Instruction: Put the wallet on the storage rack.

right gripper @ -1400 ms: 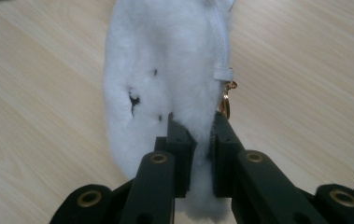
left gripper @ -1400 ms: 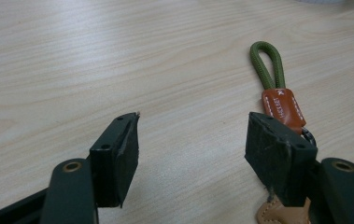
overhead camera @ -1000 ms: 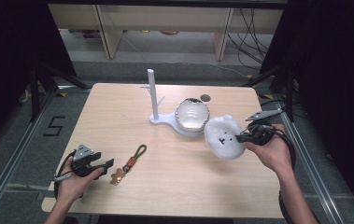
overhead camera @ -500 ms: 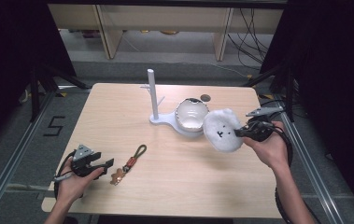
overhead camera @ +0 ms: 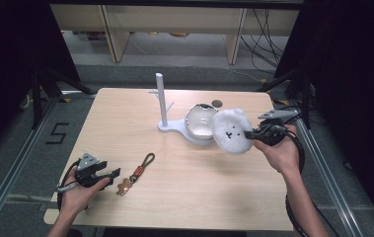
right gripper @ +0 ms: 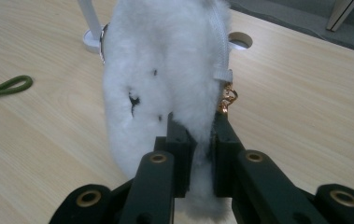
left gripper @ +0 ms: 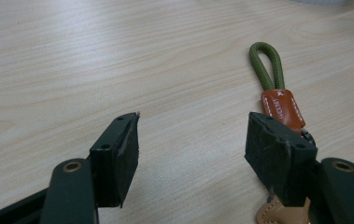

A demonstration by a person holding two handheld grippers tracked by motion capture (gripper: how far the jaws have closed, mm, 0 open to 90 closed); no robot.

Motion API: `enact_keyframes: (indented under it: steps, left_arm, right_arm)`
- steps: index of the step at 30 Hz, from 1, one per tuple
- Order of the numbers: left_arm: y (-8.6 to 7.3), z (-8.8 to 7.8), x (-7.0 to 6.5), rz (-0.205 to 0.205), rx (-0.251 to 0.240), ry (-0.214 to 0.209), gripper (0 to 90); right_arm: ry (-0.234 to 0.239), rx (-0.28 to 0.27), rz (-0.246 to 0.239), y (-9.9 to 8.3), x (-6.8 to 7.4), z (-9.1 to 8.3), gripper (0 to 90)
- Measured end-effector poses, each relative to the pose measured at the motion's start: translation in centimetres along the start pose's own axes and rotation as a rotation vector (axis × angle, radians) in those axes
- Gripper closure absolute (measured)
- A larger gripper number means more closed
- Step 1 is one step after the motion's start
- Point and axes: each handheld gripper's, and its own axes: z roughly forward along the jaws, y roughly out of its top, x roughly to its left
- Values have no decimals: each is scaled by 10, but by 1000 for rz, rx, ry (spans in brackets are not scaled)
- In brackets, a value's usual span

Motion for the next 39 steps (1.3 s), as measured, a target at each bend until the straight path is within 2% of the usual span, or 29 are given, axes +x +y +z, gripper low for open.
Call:
enact_keyframes:
  steps: [1,2,3,5,6,8,9,13,14,19,20,21,25,28,29,30,31,35,36,37,39]
  left_arm:
    - [0,0,0,0,0,0,343]
    - [0,0,0,0,-1,0,343]
    - [0,0,0,0,-1,0,343]
    - [0,0,0,0,0,0,343]
    - [0,0,0,-1,-1,0,343]
    - [0,1,0,-1,-1,-8,343]
    - [0,1,0,-1,-2,-7,343]
    - [0,0,0,-1,-1,0,343]
    - [0,0,0,-1,-1,0,344]
    - [0,1,0,-4,-5,-9,343]
    - [0,0,0,1,0,-1,343]
    - [0,0,-1,1,1,-1,344]
    - [0,1,0,2,-1,-8,344]
    - [0,1,-1,2,1,-1,343]
    - [0,1,-1,2,1,-1,344]
    - [0,1,0,3,2,-1,344]
    - [0,1,0,3,2,-1,343]
    - [-1,1,-1,1,2,-1,343]
    - [-1,1,-1,1,2,-2,343]
    - [0,1,-1,2,1,-2,343]
    - [-1,1,-1,0,-4,-8,343]
  right_arm:
    - [-7,-13,-23,0,-1,1,818]
    - [-6,-13,-7,1,0,1,818]
    - [-9,-25,-26,2,-1,2,818]
    - [-8,-33,-28,3,-1,3,818]
    - [-9,-39,-1,4,2,3,818]
    - [-10,-41,13,5,3,2,818]
    - [-11,-49,-7,6,3,4,818]
    - [-11,-68,-10,11,4,5,818]
    - [-7,-82,13,12,7,6,818]
    - [-6,-90,7,16,8,7,818]
    - [-4,-96,22,18,9,9,818]
    - [-12,-102,6,19,8,10,818]
    - [-10,-127,1,21,9,13,818]
    - [-8,-137,34,24,12,17,818]
    - [-8,-137,34,24,12,17,818]
    - [-6,-131,10,25,11,17,818]
    - [-1,-131,26,26,12,18,818]
    - [-2,-152,16,30,12,21,818]
    - [9,-151,35,31,14,21,818]
    - [-2,-159,27,32,14,22,818]
    - [5,-162,36,36,16,24,818]
